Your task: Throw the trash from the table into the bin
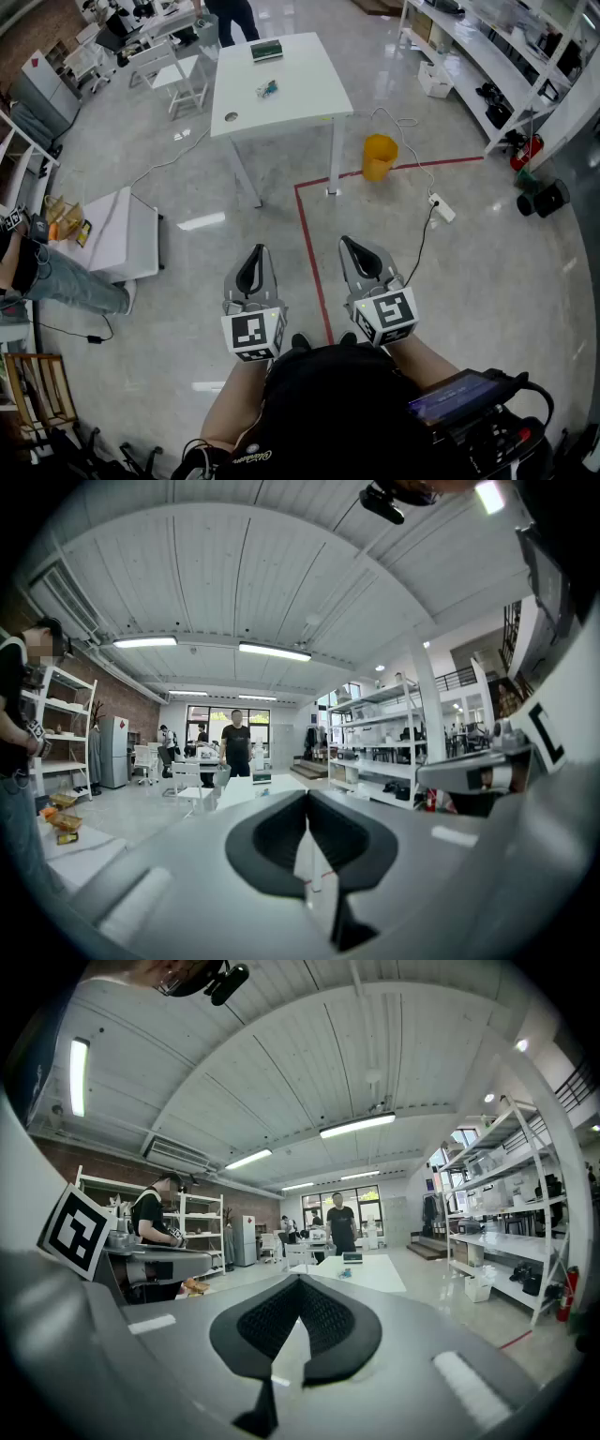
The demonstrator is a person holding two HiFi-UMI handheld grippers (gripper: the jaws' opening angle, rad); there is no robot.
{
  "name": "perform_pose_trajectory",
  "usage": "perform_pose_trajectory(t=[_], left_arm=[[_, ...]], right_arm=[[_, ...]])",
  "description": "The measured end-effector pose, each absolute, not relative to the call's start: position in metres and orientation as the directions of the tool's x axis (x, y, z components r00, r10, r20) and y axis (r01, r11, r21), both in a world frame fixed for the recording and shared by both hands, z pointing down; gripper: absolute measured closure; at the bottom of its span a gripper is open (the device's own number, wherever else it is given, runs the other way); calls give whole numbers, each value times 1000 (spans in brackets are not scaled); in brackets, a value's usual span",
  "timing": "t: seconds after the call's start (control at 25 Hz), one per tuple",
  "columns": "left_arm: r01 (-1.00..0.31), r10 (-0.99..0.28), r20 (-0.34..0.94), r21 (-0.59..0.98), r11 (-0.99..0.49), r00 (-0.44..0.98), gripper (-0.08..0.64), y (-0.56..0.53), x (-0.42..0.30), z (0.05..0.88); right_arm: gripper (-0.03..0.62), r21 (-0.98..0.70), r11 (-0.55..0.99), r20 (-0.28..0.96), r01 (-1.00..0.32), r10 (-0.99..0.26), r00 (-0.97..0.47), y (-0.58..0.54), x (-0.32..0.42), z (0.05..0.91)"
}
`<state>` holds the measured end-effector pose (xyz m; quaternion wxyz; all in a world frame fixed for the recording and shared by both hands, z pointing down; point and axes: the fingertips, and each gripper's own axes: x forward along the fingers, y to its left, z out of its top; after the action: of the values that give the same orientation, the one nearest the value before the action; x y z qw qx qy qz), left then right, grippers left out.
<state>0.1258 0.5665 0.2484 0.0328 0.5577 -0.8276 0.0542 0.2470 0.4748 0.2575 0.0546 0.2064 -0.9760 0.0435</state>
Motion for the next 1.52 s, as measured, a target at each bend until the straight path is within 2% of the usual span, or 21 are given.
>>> perform_pose_trajectory(t=[0.36,0.6,0.8,1.2,1.52], left_arm=[[-924,-916,122,-51,380,-383,551,568,125,251],[-921,-912,129,-41,386,-388,551,571,127,254],[-921,-908,155,-41,387,-389,551,574,127,263],[-914,-893,202,-51,402,-403,551,526,141,286],[-904,-892,147,-47,425,-427,551,470,83,285]], right_arm=[[595,-66,912,130,-404,-394,-910,475,246,259],[594,-98,907,85,-410,-403,-911,474,251,252],[594,-118,906,114,-406,-394,-912,477,256,263],[594,-154,901,124,-405,-389,-913,421,275,285],[594,-131,913,86,-387,-378,-922,359,219,287]])
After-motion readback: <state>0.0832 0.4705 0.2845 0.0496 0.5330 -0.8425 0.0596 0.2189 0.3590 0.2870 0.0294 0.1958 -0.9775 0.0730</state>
